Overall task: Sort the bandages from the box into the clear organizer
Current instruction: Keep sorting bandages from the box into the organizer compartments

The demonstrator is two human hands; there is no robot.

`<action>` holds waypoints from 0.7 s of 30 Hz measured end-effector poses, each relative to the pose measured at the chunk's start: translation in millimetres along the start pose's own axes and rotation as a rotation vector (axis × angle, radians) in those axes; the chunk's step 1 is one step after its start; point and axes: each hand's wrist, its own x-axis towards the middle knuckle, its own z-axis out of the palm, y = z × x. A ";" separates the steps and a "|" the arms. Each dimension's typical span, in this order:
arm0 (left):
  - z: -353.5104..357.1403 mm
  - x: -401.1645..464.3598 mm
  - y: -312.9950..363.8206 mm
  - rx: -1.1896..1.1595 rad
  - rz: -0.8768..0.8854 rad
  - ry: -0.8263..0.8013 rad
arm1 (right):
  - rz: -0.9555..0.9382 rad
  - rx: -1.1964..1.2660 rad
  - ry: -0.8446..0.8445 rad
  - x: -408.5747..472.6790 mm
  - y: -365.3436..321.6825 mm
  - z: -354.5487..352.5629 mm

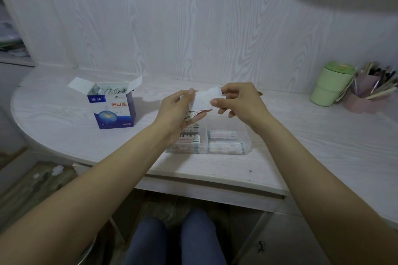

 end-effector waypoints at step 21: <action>-5.3 -0.4 2.2 -0.010 0.081 0.173 | 0.102 0.025 0.168 -2.4 35.7 -15.6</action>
